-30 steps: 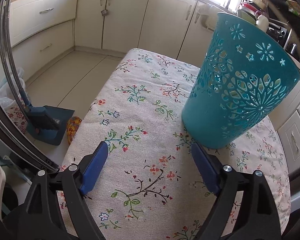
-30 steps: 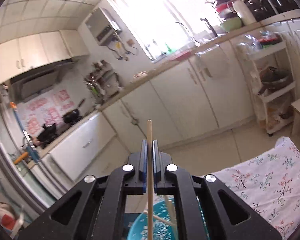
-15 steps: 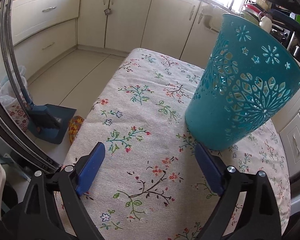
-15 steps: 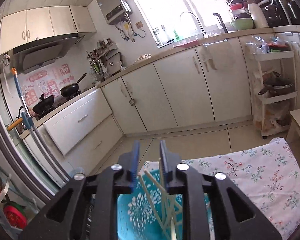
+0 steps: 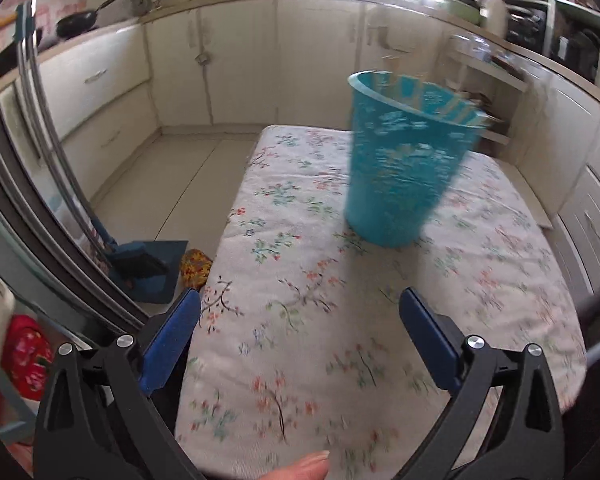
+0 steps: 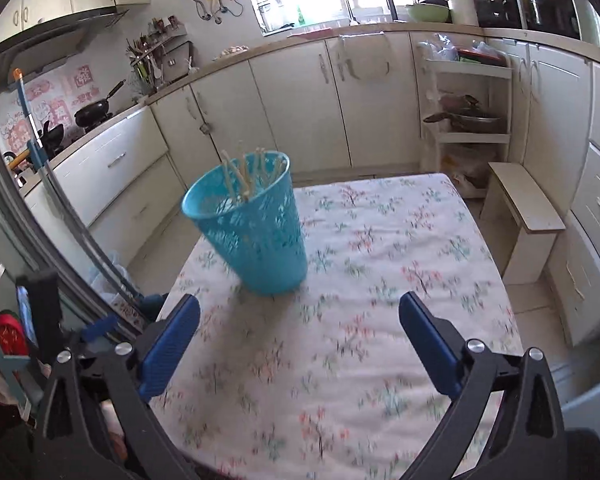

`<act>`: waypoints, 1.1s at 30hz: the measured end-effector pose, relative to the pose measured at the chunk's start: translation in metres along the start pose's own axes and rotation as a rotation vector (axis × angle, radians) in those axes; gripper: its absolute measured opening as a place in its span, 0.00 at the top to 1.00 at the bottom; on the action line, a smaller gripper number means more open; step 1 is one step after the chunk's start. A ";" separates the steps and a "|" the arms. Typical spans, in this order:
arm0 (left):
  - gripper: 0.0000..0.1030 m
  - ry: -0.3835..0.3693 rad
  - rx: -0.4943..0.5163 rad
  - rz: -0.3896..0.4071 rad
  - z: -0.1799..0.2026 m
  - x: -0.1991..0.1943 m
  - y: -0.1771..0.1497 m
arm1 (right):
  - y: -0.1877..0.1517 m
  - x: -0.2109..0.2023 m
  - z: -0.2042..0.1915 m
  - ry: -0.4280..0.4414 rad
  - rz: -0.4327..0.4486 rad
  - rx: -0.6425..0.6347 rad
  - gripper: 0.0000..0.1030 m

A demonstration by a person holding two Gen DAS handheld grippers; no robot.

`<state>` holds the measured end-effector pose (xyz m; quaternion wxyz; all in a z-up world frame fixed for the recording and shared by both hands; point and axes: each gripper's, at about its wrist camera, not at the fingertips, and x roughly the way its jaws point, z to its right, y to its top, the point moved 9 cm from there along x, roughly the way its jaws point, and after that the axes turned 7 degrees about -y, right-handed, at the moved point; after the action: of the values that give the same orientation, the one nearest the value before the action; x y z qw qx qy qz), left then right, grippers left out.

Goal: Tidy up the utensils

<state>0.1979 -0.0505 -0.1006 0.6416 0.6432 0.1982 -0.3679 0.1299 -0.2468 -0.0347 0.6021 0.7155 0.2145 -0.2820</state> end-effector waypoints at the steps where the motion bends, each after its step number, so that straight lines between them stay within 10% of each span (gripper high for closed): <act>1: 0.07 -0.002 0.022 0.011 0.005 -0.012 -0.002 | -0.003 -0.009 -0.002 0.004 0.002 -0.004 0.07; 14: 0.07 -0.020 0.032 0.089 0.041 -0.169 -0.041 | -0.041 -0.134 -0.040 0.053 0.055 -0.001 0.07; 33: 0.07 0.028 -0.044 0.172 0.019 -0.228 -0.075 | -0.086 -0.181 -0.054 -0.035 0.152 -0.043 0.07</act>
<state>-0.0091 -0.0124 0.0157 0.6818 0.6488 0.1593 -0.2980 -0.0538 -0.1717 0.0275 0.6407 0.7116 0.1550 -0.2430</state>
